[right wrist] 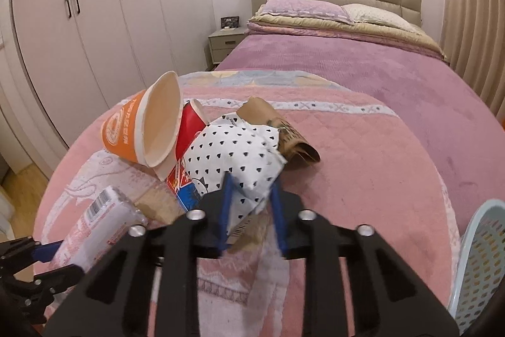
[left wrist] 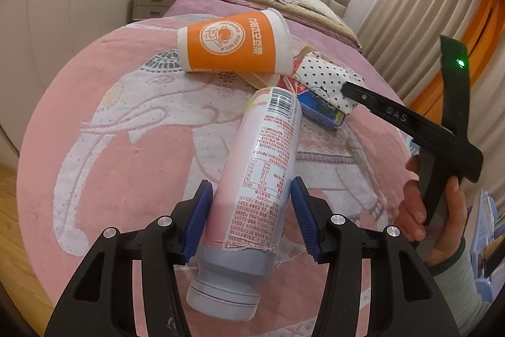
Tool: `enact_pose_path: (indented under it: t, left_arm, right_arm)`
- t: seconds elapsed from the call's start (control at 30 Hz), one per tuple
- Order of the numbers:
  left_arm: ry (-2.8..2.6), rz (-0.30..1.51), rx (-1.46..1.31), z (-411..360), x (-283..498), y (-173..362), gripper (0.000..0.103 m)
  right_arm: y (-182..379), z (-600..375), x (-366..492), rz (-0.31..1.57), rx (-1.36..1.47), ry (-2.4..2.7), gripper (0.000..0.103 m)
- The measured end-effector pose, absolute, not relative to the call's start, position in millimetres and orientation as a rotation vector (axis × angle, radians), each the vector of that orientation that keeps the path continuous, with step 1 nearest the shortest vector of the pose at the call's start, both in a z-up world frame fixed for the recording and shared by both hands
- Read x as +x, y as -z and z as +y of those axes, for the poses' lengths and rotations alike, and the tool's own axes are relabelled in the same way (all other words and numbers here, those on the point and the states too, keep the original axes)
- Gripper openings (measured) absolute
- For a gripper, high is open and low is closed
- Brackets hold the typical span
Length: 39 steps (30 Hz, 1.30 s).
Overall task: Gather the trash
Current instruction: 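Grasp the pink spray bottle with left tool while right tool grasps dotted bag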
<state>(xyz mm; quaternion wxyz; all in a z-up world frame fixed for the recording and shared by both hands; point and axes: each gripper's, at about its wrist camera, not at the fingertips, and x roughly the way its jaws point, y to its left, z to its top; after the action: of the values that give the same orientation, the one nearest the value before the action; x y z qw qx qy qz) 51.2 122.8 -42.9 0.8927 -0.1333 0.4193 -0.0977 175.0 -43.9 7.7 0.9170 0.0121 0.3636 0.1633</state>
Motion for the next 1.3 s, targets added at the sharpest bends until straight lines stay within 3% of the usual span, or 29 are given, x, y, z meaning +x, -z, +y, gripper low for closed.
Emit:
enact_pose_path:
  t: [0.03,0.23,0.6,0.87,0.97,1.0,1.03,1.07,1.3]
  left_arm:
    - [0.201,0.870,-0.277,123,51,43,0.050]
    - [0.190,0.868,-0.263,112,53,41,0.050]
    - [0.214,0.881,-0.218,86,53,42,0.050]
    - [0.217,0.887,-0.192,80,52,45,0.050]
    - [0.218,0.888,-0.180,79,50,45,0.050]
    - [0.219,0.888,-0.175,78,49,45,0.050]
    - [0.220,0.889,-0.172,78,50,45,0.050]
    - [0.218,0.893,-0.167,77,49,45,0.050]
    - [0.180,0.919,-0.118,67,50,50,0.053]
  right_arm:
    - [-9,-48,171,0.747,0.037,-0.338,0.009]
    - [-26,-71,128,0.709,0.102,-0.325,0.004]
    - [-24,-102,66,0.816,0.211,-0.363,0.004]
    - [-4,-113,68,0.890,0.188,-0.279,0.007]
    - [-2,-125,71,0.896,0.208,-0.258,0.020]
    - [-3,-127,71,0.887,0.204,-0.257,0.033]
    - [-4,-127,71,0.873,0.195,-0.256,0.053]
    - [-6,-127,70,0.854,0.183,-0.255,0.059]
    - [1,-101,89,0.845,0.026,-0.330,0.068]
